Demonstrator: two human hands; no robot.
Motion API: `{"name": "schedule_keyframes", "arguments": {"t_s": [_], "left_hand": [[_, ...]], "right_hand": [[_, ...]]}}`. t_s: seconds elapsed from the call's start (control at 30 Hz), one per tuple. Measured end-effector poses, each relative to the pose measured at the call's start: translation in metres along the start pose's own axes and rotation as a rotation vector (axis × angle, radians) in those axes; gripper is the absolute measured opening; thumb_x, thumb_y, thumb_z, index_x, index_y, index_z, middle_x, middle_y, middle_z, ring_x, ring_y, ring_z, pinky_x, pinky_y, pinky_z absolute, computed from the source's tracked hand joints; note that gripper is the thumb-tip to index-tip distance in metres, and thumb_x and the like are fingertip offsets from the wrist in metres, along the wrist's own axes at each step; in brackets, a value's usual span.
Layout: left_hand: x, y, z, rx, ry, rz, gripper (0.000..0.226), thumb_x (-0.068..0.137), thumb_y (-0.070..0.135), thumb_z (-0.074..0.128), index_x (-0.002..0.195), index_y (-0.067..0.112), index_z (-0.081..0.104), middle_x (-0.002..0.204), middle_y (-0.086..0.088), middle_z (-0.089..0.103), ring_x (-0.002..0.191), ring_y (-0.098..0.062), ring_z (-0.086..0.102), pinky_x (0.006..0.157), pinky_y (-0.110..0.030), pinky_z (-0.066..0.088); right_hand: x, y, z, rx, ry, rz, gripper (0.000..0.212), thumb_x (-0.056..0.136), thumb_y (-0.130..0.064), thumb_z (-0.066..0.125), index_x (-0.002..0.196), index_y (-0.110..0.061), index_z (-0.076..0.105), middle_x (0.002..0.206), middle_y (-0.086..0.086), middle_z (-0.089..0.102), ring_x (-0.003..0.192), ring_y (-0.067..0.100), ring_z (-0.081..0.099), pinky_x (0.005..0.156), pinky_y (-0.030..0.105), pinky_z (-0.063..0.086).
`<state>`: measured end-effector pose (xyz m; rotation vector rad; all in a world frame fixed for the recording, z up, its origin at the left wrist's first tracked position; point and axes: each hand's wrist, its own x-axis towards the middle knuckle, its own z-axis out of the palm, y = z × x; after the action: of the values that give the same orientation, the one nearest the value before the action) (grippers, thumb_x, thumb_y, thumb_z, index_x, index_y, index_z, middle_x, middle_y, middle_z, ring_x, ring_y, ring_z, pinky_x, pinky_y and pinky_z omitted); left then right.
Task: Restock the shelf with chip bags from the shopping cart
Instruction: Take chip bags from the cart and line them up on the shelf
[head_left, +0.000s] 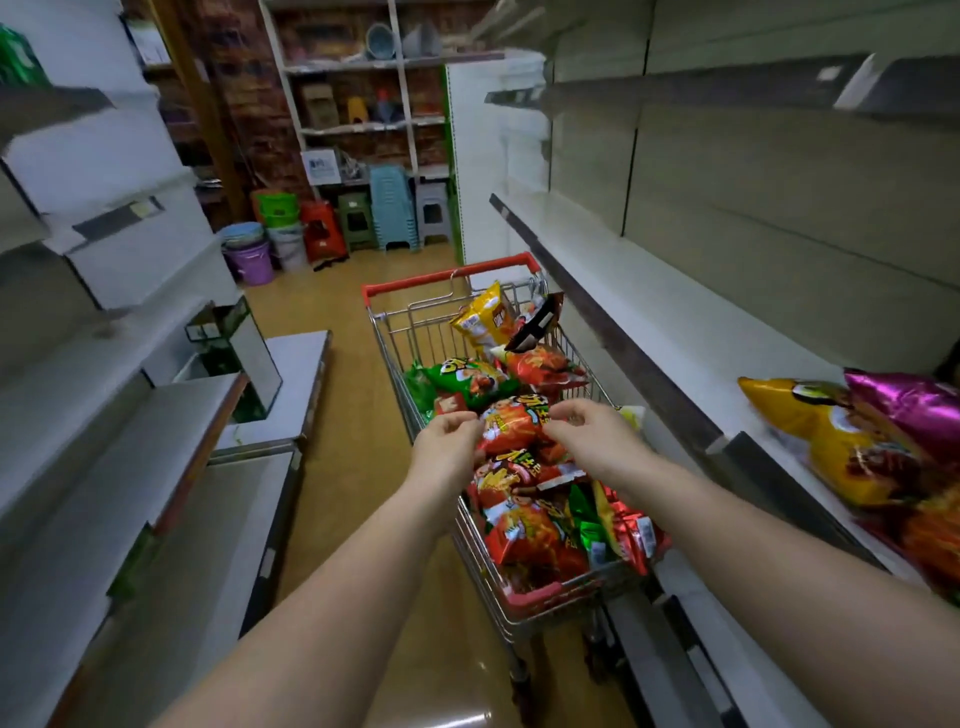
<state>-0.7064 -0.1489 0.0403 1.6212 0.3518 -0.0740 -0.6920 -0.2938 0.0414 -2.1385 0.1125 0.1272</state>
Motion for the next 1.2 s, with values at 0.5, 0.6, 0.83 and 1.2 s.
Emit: {"name": "schedule_keyframes", "arguments": {"t_s": [0.5,0.6,0.83,1.2], "left_hand": [[0.226,-0.021,0.053,0.244,0.003,-0.082,0.015,0.094,0.018,0.051,0.106,0.013,0.059,0.097,-0.011,0.055,0.071,-0.019,0.048,0.061,-0.030,0.039],[0.273,-0.032,0.069,0.322,-0.007,-0.115,0.022,0.096,0.020,0.050,0.115,0.012,0.058,0.085,-0.004,0.052,0.067,-0.016,0.044,0.069,-0.032,0.040],[0.348,-0.056,0.098,0.674,-0.144,-0.087,0.037,0.099,0.028,0.045,0.134,0.016,0.047,0.114,-0.007,0.060,0.065,-0.010,0.048,0.063,-0.026,0.042],[0.433,-0.096,0.126,1.107,-0.540,0.003,0.061,0.098,0.032,0.045,0.150,0.012,0.021,0.151,-0.013,0.033,0.135,-0.028,0.037,0.109,-0.035,0.033]], "right_hand": [[0.216,0.083,0.065,0.263,-0.152,0.342,0.039,0.094,-0.027,0.051,0.131,-0.015,0.050,0.126,0.008,0.056,0.115,0.026,0.053,0.098,0.042,0.046],[0.258,0.101,0.078,0.378,-0.198,0.470,0.038,0.095,-0.023,0.050,0.132,-0.012,0.049,0.109,0.007,0.057,0.102,0.025,0.056,0.090,0.040,0.048],[0.305,0.127,0.108,0.649,-0.189,0.877,0.044,0.091,-0.035,0.057,0.125,-0.008,0.052,0.118,0.010,0.057,0.095,0.022,0.056,0.064,0.032,0.049],[0.343,0.145,0.139,0.868,-0.031,1.043,0.049,0.084,-0.047,0.062,0.118,-0.012,0.055,0.118,0.009,0.059,0.102,0.024,0.058,0.066,0.033,0.049]]}}
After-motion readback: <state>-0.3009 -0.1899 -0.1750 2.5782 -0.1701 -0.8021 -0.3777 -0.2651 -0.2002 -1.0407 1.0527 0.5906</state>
